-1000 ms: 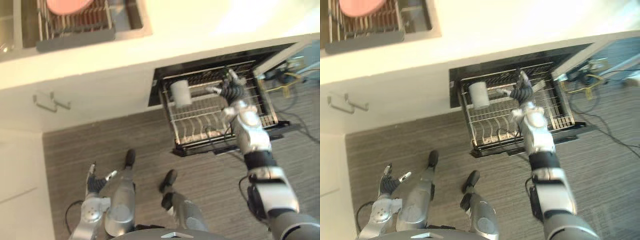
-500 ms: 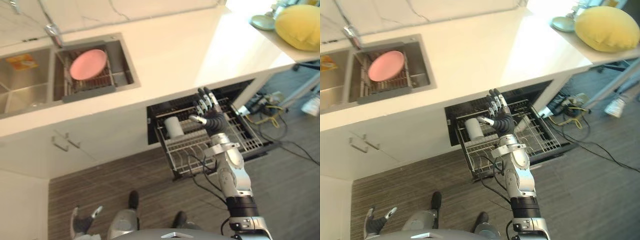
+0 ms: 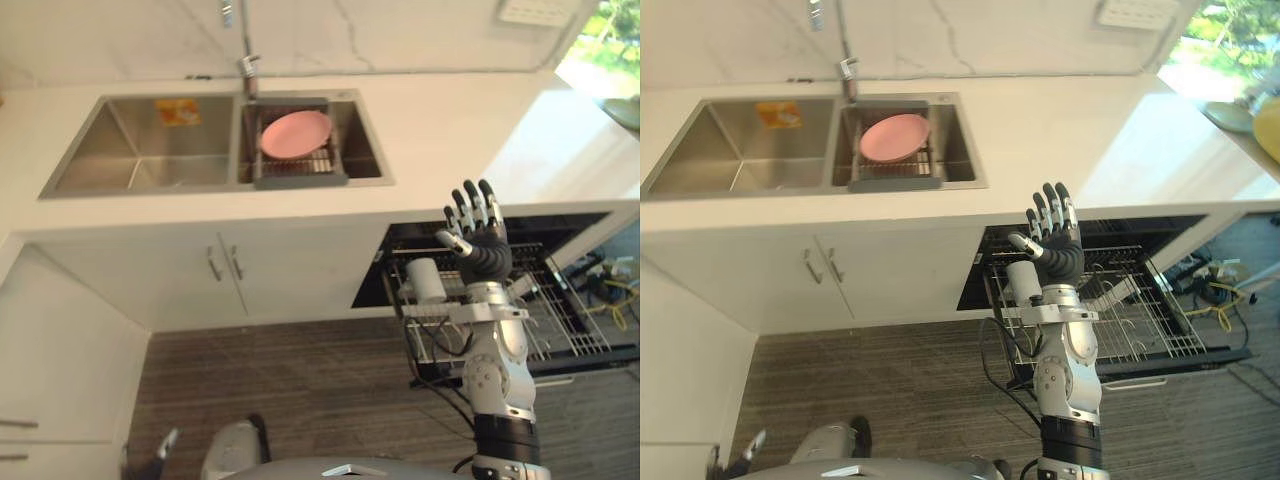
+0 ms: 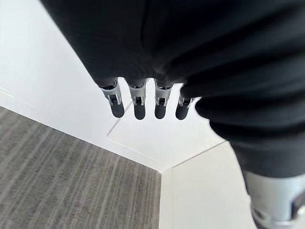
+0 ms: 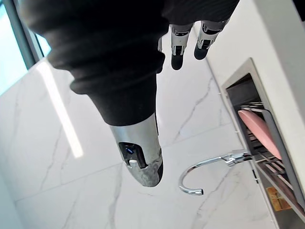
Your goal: Walk over to the sink, pick up the cup, carry it to the dishwasher, place the cup inside the dishwasher, then close the dishwasher door
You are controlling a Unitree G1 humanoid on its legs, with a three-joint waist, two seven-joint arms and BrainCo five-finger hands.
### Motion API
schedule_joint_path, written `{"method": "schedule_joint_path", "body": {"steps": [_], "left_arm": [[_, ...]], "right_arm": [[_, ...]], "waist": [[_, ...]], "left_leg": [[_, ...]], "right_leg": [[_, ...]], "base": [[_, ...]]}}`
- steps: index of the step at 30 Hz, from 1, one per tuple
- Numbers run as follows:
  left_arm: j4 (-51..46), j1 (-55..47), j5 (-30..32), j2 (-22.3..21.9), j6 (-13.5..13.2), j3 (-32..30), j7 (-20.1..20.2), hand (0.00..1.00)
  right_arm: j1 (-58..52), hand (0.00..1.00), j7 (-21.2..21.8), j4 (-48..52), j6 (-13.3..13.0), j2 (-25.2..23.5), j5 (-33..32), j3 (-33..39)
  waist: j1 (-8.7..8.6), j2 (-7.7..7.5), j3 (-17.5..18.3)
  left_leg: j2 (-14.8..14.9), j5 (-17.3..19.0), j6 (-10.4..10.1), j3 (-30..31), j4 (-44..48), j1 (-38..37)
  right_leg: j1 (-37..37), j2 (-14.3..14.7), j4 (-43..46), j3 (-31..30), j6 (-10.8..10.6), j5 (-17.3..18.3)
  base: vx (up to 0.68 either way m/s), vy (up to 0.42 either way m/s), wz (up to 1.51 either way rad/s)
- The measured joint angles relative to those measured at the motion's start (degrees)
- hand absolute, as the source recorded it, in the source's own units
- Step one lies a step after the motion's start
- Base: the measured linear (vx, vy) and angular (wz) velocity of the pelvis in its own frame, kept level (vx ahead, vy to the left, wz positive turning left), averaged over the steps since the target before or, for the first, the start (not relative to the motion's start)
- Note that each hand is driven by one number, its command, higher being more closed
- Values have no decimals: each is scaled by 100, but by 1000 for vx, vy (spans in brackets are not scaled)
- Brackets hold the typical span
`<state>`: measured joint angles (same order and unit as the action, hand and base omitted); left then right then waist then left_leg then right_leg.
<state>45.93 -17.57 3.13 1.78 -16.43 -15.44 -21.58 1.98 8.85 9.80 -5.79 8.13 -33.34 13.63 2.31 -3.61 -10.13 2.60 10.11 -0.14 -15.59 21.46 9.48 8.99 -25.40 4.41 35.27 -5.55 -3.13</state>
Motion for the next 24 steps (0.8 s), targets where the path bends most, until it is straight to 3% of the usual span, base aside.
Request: {"method": "schedule_joint_path", "body": {"steps": [1,2,3,5,6,9,17,20,22,24], "left_arm": [[11,48,94,-14,80,19,94,0],[11,59,100,10,137,40,153,0],[17,59,100,41,153,47,188,0],[40,62,145,200,167,224,266,0],[61,64,169,285,168,314,322,0],[168,30,374,342,159,629,367,0],[263,-36,359,333,-18,712,367,0],[277,-32,209,347,-18,710,481,0],[299,-26,209,346,-18,718,491,0],[319,-23,190,371,-16,740,501,0]], "right_arm": [[-117,0,-33,204,-2,-130,-1,-30],[-317,0,-118,428,-28,-230,12,-130],[-443,0,-170,539,-29,-256,18,-187],[-912,0,-232,812,-154,-310,110,-224],[-1036,0,-360,894,-265,-297,172,-204],[-1063,0,-449,967,-519,-284,150,-133],[-1072,0,-426,964,-531,-287,92,117],[-1078,0,-427,965,-524,-295,99,114],[-1078,0,-439,965,-524,-297,95,115],[-1074,0,-436,965,-524,-296,-143,127]], "waist": [[0,25,-2],[-33,50,-12],[-68,53,-14],[-255,54,-15],[-308,43,-10],[-336,23,10],[-386,42,28],[-394,-2,53],[-427,4,50],[-444,25,36]], "left_leg": [[-9,56,99,-24,66,14],[-8,47,148,-1,-36,-31],[-8,11,201,33,-141,-65],[-14,-280,221,299,-653,-194],[-23,-413,186,333,-825,-259],[-19,-631,70,365,-1080,-423],[63,-979,-44,249,-1972,-1107],[-16,-1221,-25,149,-2503,-1381],[-19,-1276,-5,146,-2614,-1423],[8,-1101,6,136,-2230,-1256]], "right_leg": [[-173,-71,325,-162,376,97],[-389,22,648,-623,528,245],[-482,174,741,-894,436,415],[-592,1085,635,-1839,138,928],[-571,1432,408,-2036,45,1020],[-469,1554,259,-2230,-72,918],[-193,1750,217,-2489,165,765],[-206,1729,127,-2545,160,762],[-204,1737,112,-2545,149,762],[-226,1753,164,-2550,147,857]], "base": [[-36,188,-12],[-28,155,-8],[-16,58,14],[9,-45,44],[30,-71,39],[60,-63,3],[28,-52,-10],[-18,24,-10],[-18,9,-2],[-17,-24,1]]}}
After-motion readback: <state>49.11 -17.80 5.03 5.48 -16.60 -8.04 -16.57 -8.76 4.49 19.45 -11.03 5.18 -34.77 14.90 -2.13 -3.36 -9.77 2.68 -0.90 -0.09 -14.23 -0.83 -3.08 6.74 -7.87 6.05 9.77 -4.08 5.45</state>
